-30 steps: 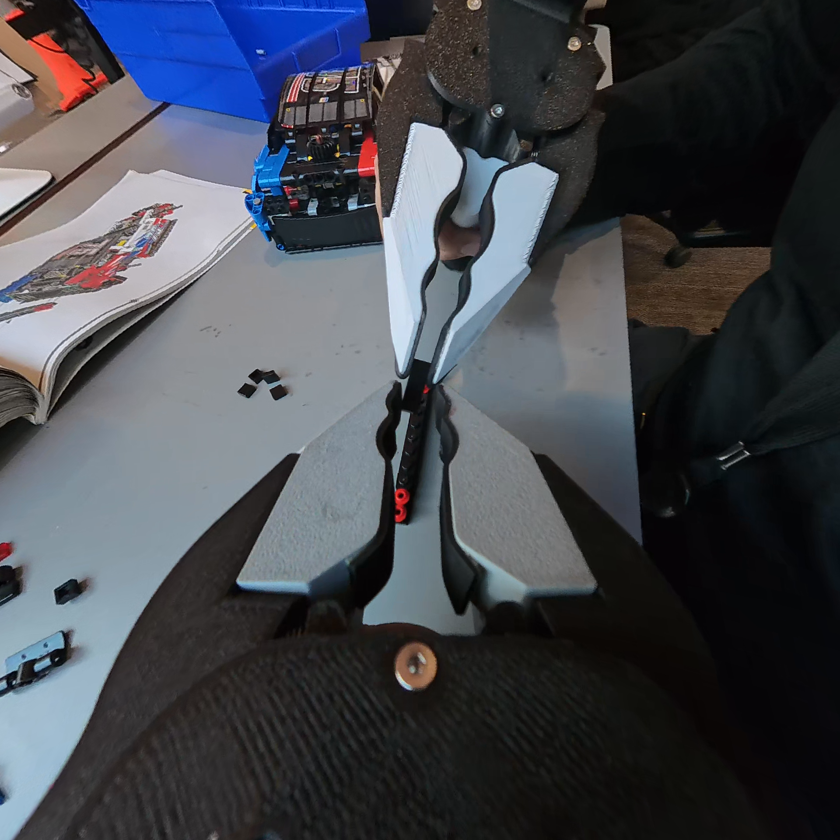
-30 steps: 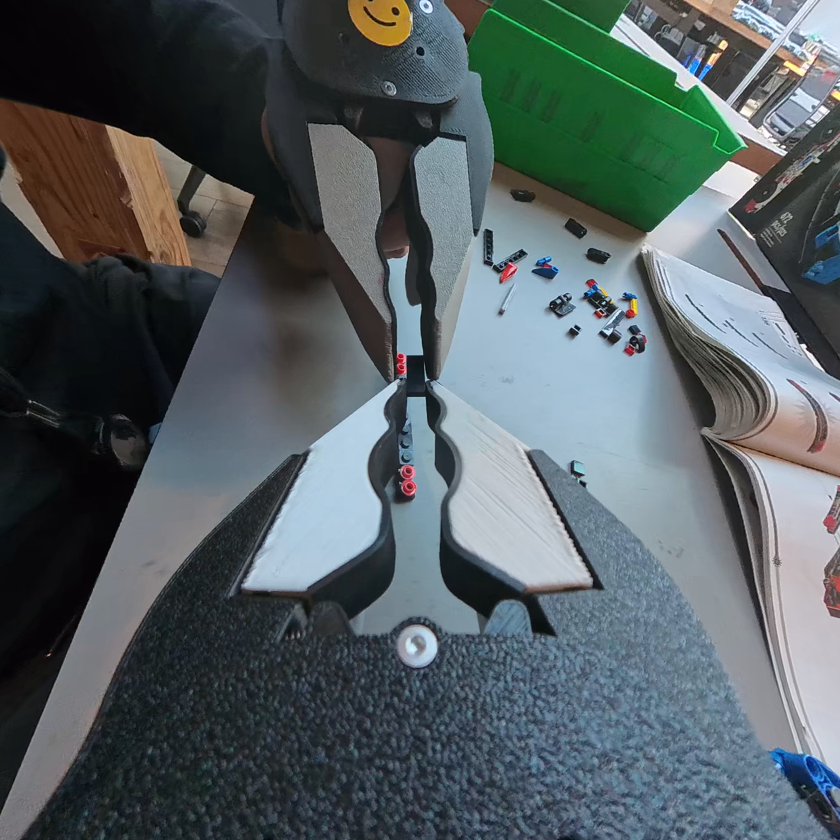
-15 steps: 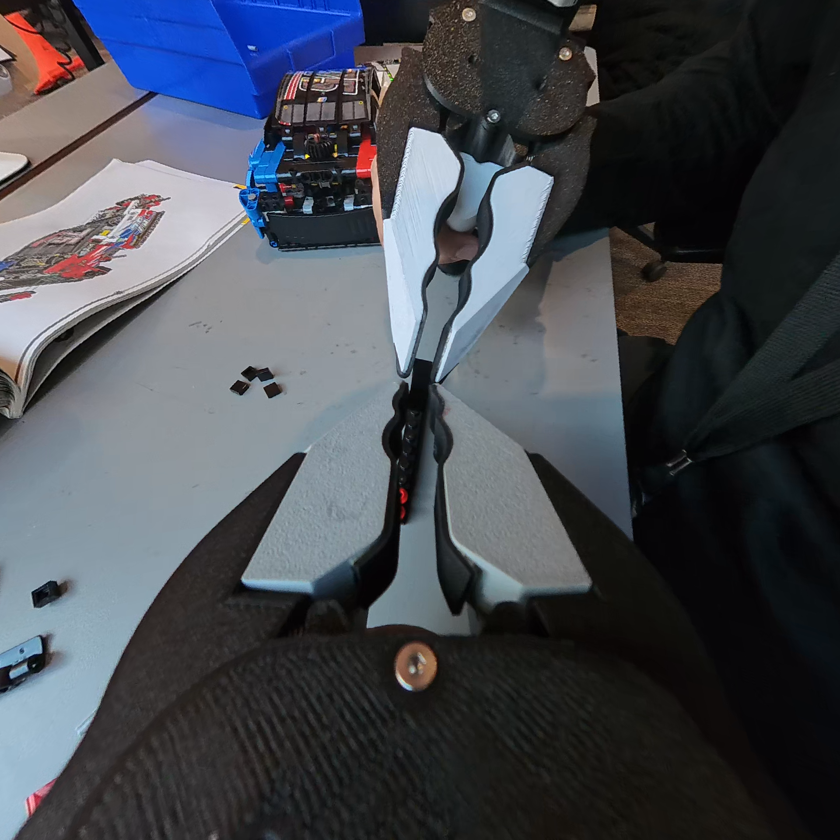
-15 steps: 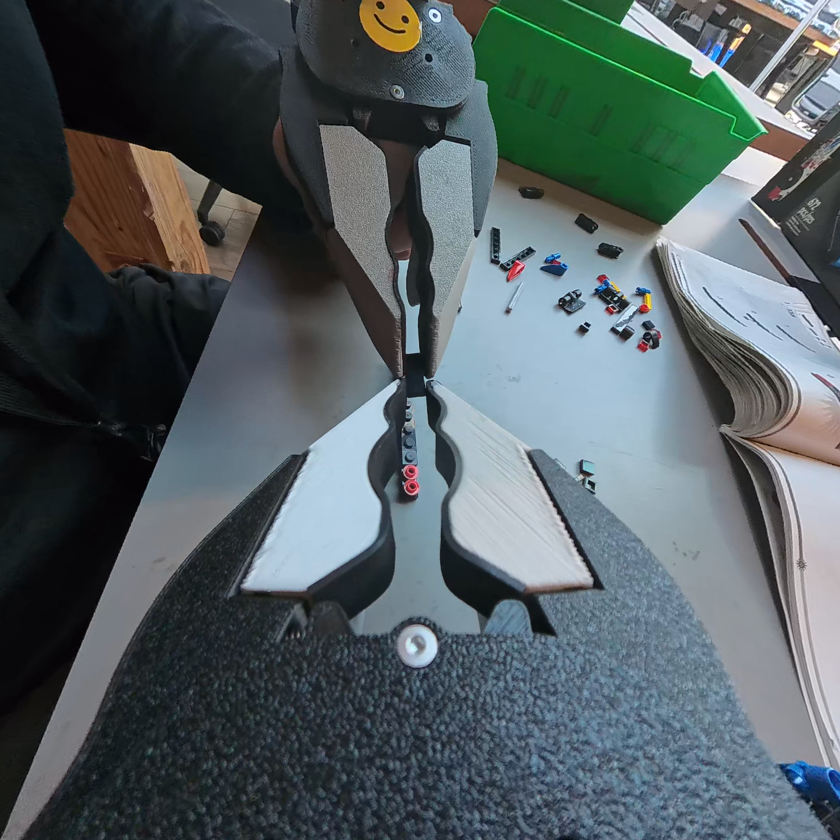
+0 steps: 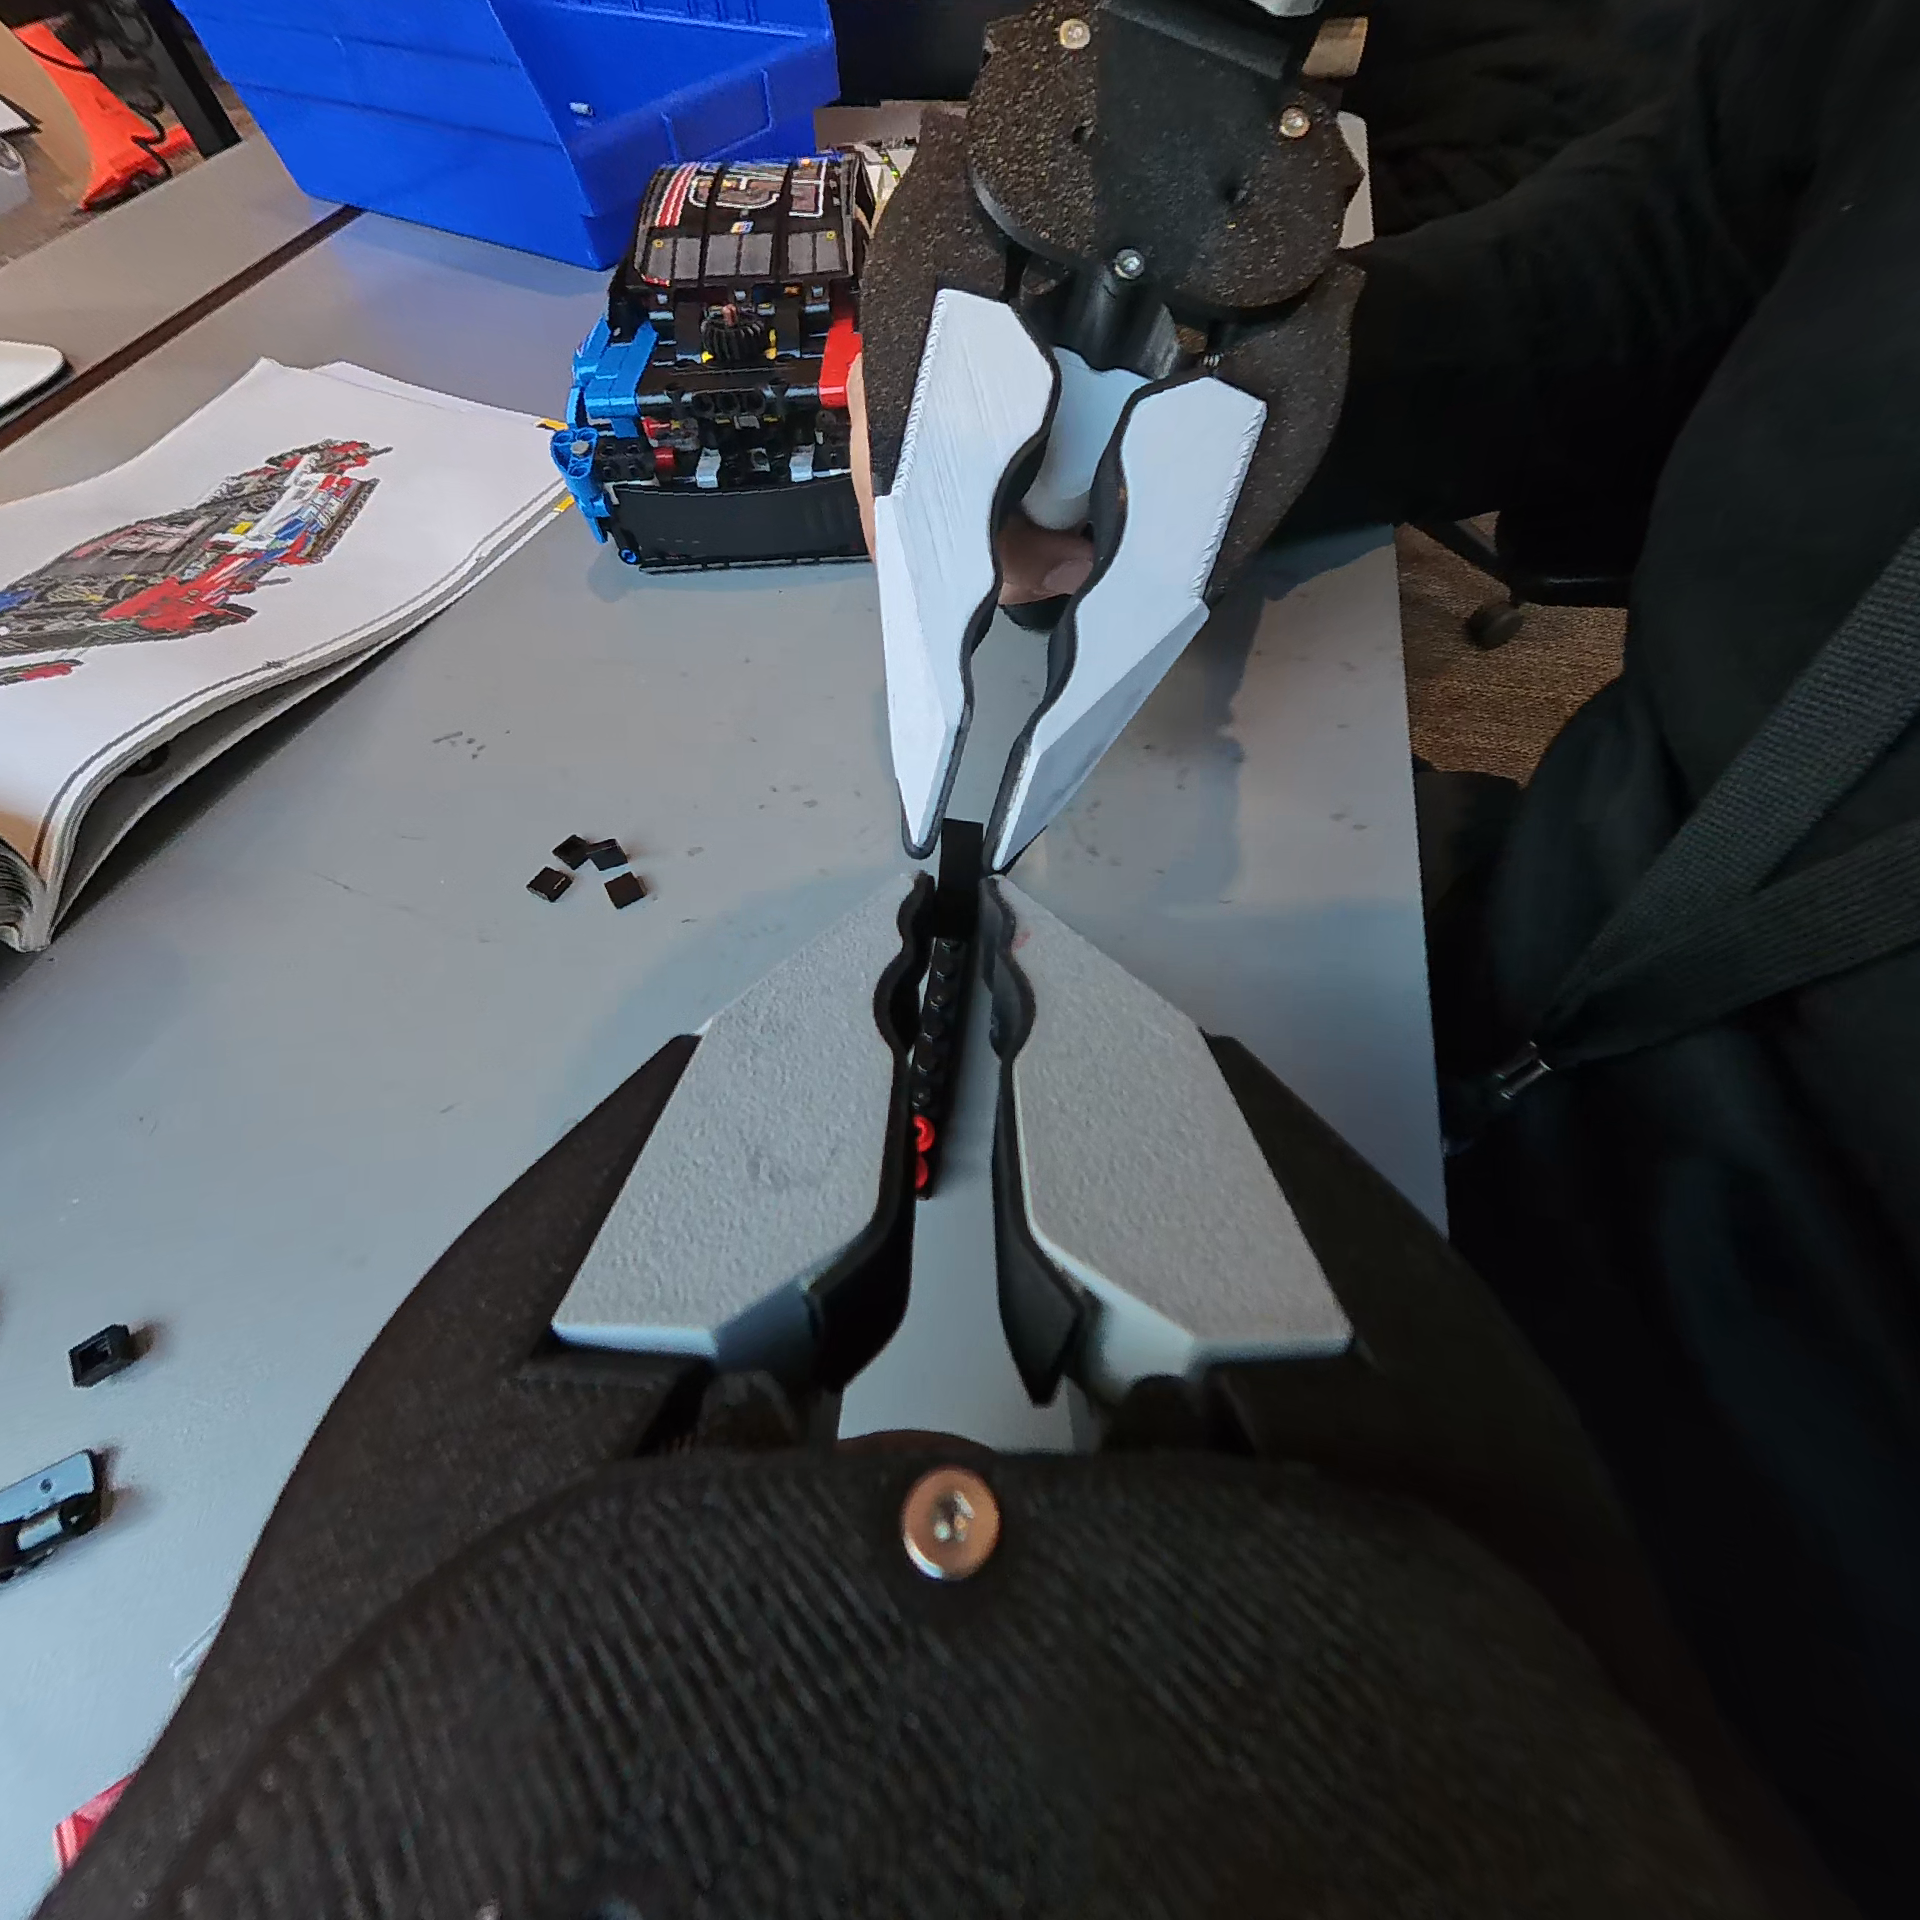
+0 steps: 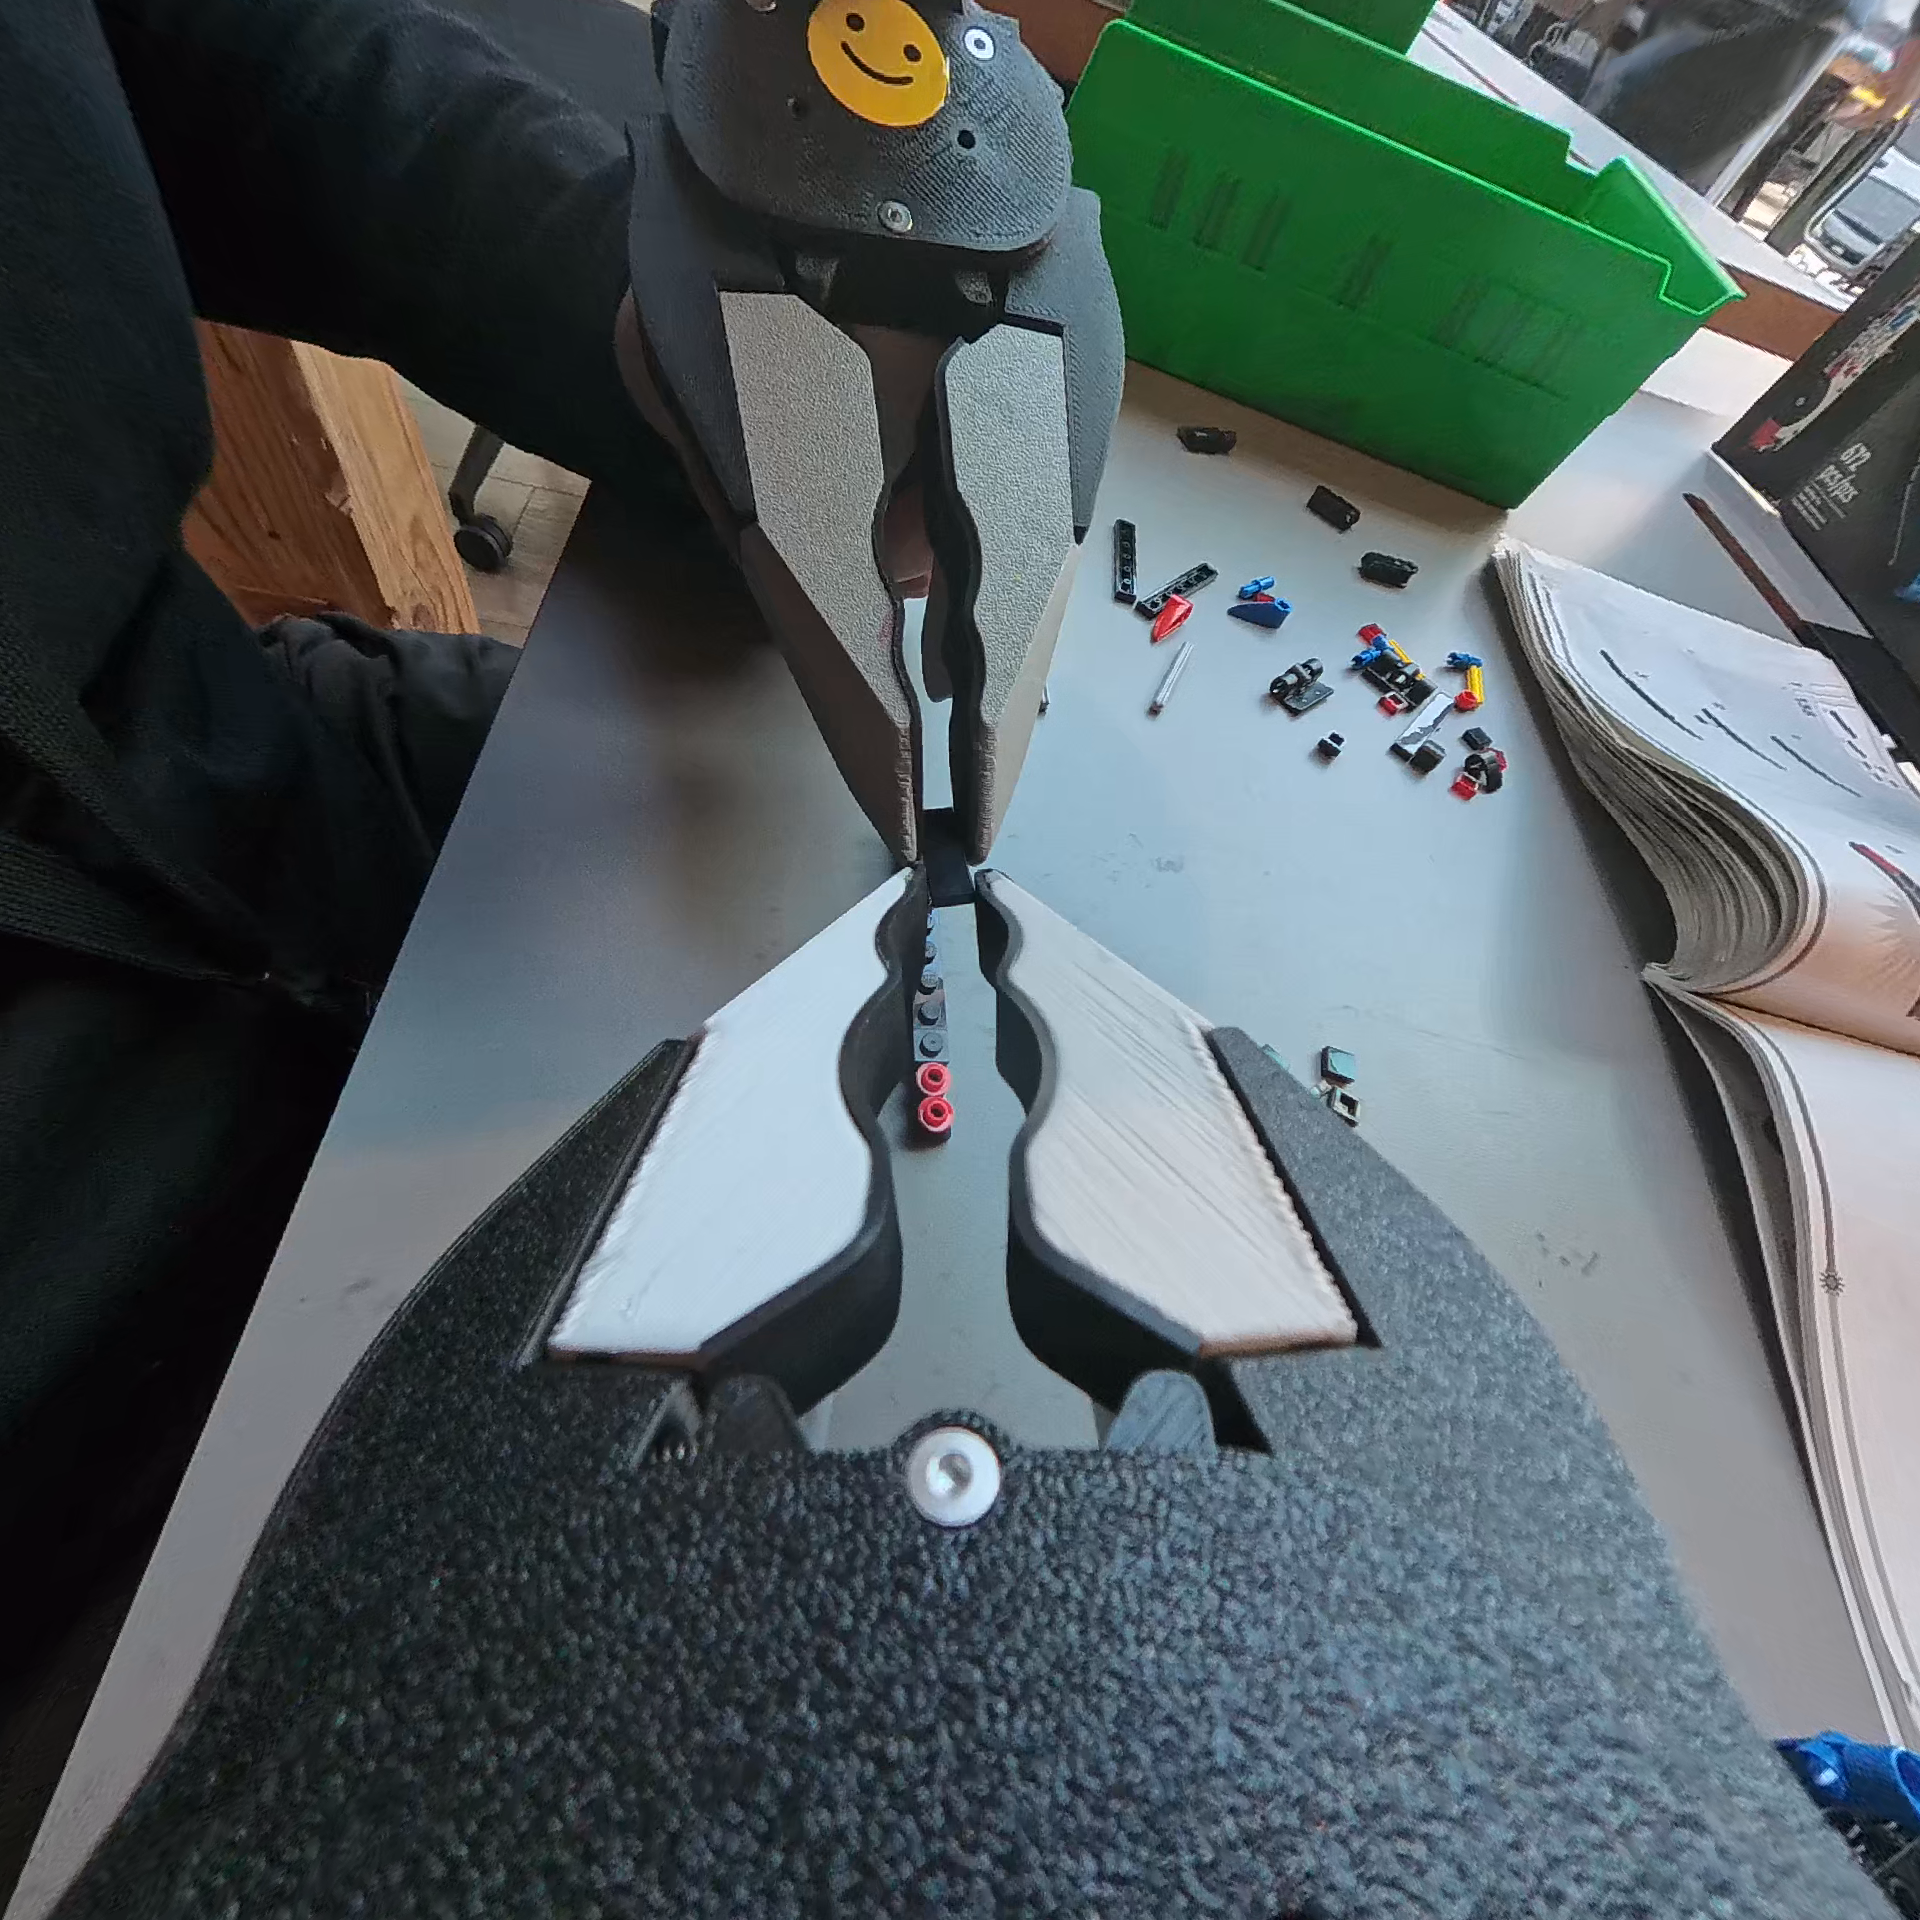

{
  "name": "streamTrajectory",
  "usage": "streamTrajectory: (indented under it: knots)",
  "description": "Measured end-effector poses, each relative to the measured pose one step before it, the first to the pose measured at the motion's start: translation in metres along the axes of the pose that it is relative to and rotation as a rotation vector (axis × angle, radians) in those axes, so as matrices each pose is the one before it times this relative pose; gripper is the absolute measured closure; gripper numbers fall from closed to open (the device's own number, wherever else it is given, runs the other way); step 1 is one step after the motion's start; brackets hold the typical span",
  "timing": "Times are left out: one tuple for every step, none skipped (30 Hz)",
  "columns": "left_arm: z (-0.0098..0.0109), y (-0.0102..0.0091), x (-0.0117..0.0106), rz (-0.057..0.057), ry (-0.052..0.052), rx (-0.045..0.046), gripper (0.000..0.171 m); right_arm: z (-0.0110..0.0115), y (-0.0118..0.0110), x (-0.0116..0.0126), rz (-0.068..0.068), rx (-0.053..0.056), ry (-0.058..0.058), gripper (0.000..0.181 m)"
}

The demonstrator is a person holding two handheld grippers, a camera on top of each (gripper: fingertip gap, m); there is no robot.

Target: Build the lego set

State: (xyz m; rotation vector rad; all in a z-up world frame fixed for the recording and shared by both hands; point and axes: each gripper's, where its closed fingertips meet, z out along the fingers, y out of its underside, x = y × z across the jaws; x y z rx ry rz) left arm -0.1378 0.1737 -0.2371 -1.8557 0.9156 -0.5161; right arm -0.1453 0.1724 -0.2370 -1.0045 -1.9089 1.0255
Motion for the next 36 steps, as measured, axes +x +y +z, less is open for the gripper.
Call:
streamTrajectory:
  knots:
    - [-0.00002,0.00014,-0.00009,-0.0008,-0.0005,-0.00116,0.166,-0.00002,0.00005,0.00013,0.0001,-0.0003,0.0010,0.173]
    - [0.00013,0.00011,-0.00033,-0.0011,-0.0017,-0.00162,0.166,0.00007,0.00017,0.00033,-0.0003,-0.0008,0.0021,0.174]
    - [0.00007,0.00013,-0.00042,-0.0022,-0.0014,-0.00137,0.167,0.00015,0.00012,0.00032,0.0004,-0.0015,0.0016,0.173]
    - [0.00009,0.00008,-0.00014,-0.0039,0.0007,-0.00094,0.167,0.00013,0.00029,0.00006,0.0016,-0.0015,-0.0008,0.173]
    - [-0.00004,0.00019,-0.00005,-0.0069,0.0033,-0.00131,0.166,0.00030,0.00010,-0.00021,0.0013,-0.0015,-0.0030,0.174]
    - [-0.00032,0.00039,0.00025,-0.0142,0.0061,-0.00186,0.166,0.00022,0.00020,-0.00032,-0.0011,-0.0019,-0.0023,0.174]
    - [-0.00135,0.00057,-0.00037,-0.0147,-0.0003,-0.00099,0.166,0.00004,0.00014,0.00000,-0.0041,-0.0012,0.0033,0.174]
    - [-0.00266,0.00187,-0.00259,-0.0068,-0.0161,-0.00510,0.162,-0.00007,-0.00016,0.00018,-0.0030,0.0012,0.0043,0.174]
    - [-0.00387,0.00365,-0.00365,0.0028,-0.0246,-0.01205,0.153,-0.00043,-0.00023,-0.00014,-0.0007,0.0020,-0.0015,0.174]
    - [-0.00440,0.00495,-0.00334,0.0110,-0.0219,-0.01857,0.149,-0.00015,0.00022,-0.00009,0.0010,-0.0005,-0.0026,0.174]
    - [-0.00372,0.00600,-0.00143,0.0140,-0.0077,-0.02521,0.150,0.00006,0.00079,0.00063,0.0055,-0.0046,-0.0014,0.174]
    - [-0.00224,0.00578,-0.00021,0.0092,0.0010,-0.02977,0.150,0.00047,0.00069,0.00078,0.0102,-0.0050,-0.0027,0.174]
    - [-0.00092,0.00386,0.00021,0.0027,0.0021,-0.02368,0.150,0.00078,0.00097,0.00064,0.0095,-0.0074,-0.0038,0.174]
    - [0.00026,0.00223,0.00080,0.0024,0.0050,-0.01580,0.149,0.00134,0.00134,0.00020,0.0064,-0.0117,-0.0048,0.174]
    - [0.00106,0.00171,-0.00015,0.0032,-0.0007,-0.01359,0.149,0.00161,0.00195,-0.00017,0.0045,-0.0159,-0.0057,0.174]
    - [0.00138,0.00213,-0.00218,0.0036,-0.0110,-0.01527,0.149,0.00194,0.00228,0.00024,0.0054,-0.0191,-0.0023,0.174]
    - [0.00126,0.00217,-0.00145,0.0038,-0.0035,-0.01477,0.150,0.00207,0.00249,0.00081,0.0064,-0.0213,0.0015,0.174]
    - [0.00111,0.00136,-0.00020,0.0013,0.0068,-0.00966,0.150,0.00219,0.00268,0.00043,0.0063,-0.0231,0.0007,0.174]
    - [0.00105,0.00069,-0.00054,-0.0005,0.0071,-0.00545,0.150,0.00218,0.00268,-0.00023,0.0035,-0.0227,-0.0018,0.174]
    - [0.00115,0.00023,0.00026,0.0009,0.0127,-0.00290,0.151,0.00197,0.00228,-0.00023,-0.0009,-0.0206,-0.0002,0.174]
    - [0.00128,0.00039,0.00088,-0.0009,0.0164,-0.00475,0.151,0.00166,0.00187,-0.00059,-0.0047,-0.0170,-0.0014,0.174]
    - [0.00141,0.00062,0.00019,-0.0010,0.0106,-0.00605,0.151,0.00114,0.00135,-0.00097,-0.0052,-0.0120,-0.0043,0.174]
    - [0.00117,0.00073,0.00023,0.0001,0.0088,-0.00552,0.151,0.00063,0.00076,-0.00053,-0.0021,-0.0069,-0.0038,0.174]
    - [0.00060,0.00090,0.00059,-0.0036,0.0100,-0.00690,0.151,-0.00004,0.00044,-0.00024,0.0022,-0.0021,-0.0036,0.174]
    - [0.00018,0.00015,0.00055,-0.0030,0.0065,-0.00025,0.152,-0.00030,0.00025,-0.00005,0.0060,0.0007,-0.0044,0.174]
    - [-0.00042,-0.00011,0.00037,-0.0008,0.0038,0.00238,0.152,-0.00040,0.00002,-0.00033,0.0067,0.0014,-0.0069,0.174]
    - [-0.00041,-0.00012,0.00031,-0.0003,0.0026,0.00240,0.152,-0.00030,0.00003,-0.00042,0.0043,0.0014,-0.0074,0.174]
    - [-0.00007,-0.00022,0.00041,-0.0007,0.0045,0.00179,0.153,0.00007,0.00015,-0.00019,0.0040,-0.0005,-0.0050,0.174]
    - [0.00030,0.00036,0.00015,-0.0020,0.0034,-0.00255,0.153,0.00036,0.00049,0.00005,0.0041,-0.0038,-0.0041,0.174]
    - [0.00075,0.00091,0.00044,-0.0032,0.0054,-0.00750,0.153,0.00077,0.00076,-0.00013,0.0027,-0.0068,-0.0038,0.174]
    - [0.00110,0.00124,0.00012,-0.0031,0.0041,-0.01045,0.153,0.00089,0.00100,-0.00027,0.0006,-0.0088,-0.0026,0.174]
    - [0.00138,0.00160,0.00005,-0.0013,0.0024,-0.01335,0.153,0.00088,0.00088,-0.00020,-0.0021,-0.0084,-0.0003,0.174]
    - [0.00130,0.00150,0.00036,0.0012,0.0024,-0.01337,0.153,0.00071,0.00067,-0.00025,-0.0045,-0.0069,0.0012,0.174]
    - [0.00115,0.00132,0.00068,0.0039,0.0022,-0.01141,0.154,0.00053,0.00046,-0.00051,-0.0053,-0.0052,0.0014,0.174]
    - [0.00106,0.00114,0.00047,0.0053,-0.0002,-0.00992,0.156,0.00028,0.00019,-0.00046,-0.0052,-0.0025,0.0007,0.174]
    - [0.00087,0.00087,0.00072,0.0059,0.0005,-0.00790,0.158,0.00014,0.00012,-0.00039,-0.0033,-0.0011,-0.0001,0.174]
